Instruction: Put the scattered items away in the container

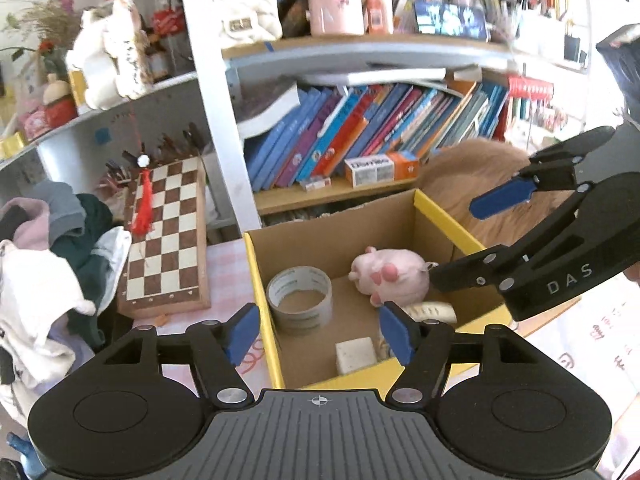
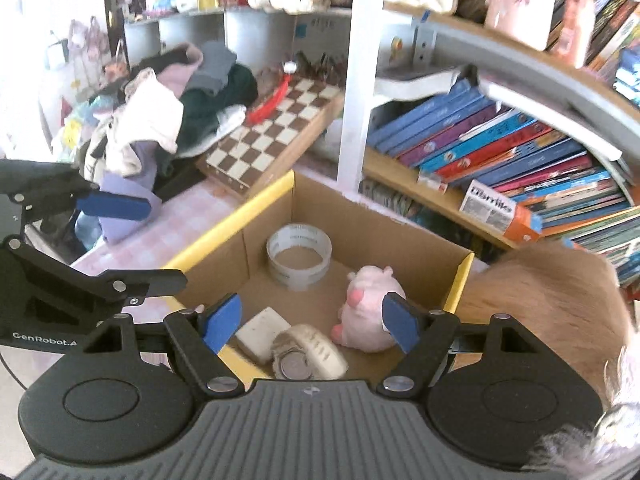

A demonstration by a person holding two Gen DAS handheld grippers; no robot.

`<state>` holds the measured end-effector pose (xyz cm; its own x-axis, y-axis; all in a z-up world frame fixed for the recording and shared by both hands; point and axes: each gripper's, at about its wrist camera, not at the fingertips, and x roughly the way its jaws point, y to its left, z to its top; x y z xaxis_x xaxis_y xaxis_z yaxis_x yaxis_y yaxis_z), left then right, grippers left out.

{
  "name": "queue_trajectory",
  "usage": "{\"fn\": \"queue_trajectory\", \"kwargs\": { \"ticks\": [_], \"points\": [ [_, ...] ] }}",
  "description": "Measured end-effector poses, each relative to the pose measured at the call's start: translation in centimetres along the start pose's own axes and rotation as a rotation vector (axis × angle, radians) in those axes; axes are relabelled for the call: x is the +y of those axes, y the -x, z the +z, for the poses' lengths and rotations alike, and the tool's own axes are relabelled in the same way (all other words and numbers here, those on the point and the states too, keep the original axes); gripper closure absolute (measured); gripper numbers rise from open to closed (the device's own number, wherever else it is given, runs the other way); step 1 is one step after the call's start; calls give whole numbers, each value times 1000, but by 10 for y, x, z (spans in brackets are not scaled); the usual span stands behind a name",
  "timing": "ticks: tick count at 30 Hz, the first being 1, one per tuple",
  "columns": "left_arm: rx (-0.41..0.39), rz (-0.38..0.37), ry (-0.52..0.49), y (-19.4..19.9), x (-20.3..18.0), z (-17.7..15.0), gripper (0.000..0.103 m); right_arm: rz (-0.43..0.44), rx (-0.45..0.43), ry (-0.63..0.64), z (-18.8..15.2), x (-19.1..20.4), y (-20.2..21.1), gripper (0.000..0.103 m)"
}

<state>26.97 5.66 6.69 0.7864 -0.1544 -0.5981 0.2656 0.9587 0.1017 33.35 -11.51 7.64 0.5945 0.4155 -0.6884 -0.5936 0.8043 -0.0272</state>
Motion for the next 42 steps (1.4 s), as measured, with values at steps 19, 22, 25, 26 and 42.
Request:
{"fn": "queue_trajectory", "kwargs": {
  "ticks": [19,22,25,26,42],
  "points": [
    [-73,-58,16,100,-20,-74,29,-104,-64,-149,-89,68,95,27],
    [-75,-48,24,111,-26,-86,29,-120,-73,-182,-105,75,106,27],
    [-82,-29,38,121,-32,-99,25,-143,-88,-216,-122,82,114,26],
    [-86,-18,43,124,-34,-103,22,-153,-92,-223,-127,85,116,26],
    [-57,14,86,136,-64,-155,21,-230,-58,-348,-206,120,116,20]
  ]
}}
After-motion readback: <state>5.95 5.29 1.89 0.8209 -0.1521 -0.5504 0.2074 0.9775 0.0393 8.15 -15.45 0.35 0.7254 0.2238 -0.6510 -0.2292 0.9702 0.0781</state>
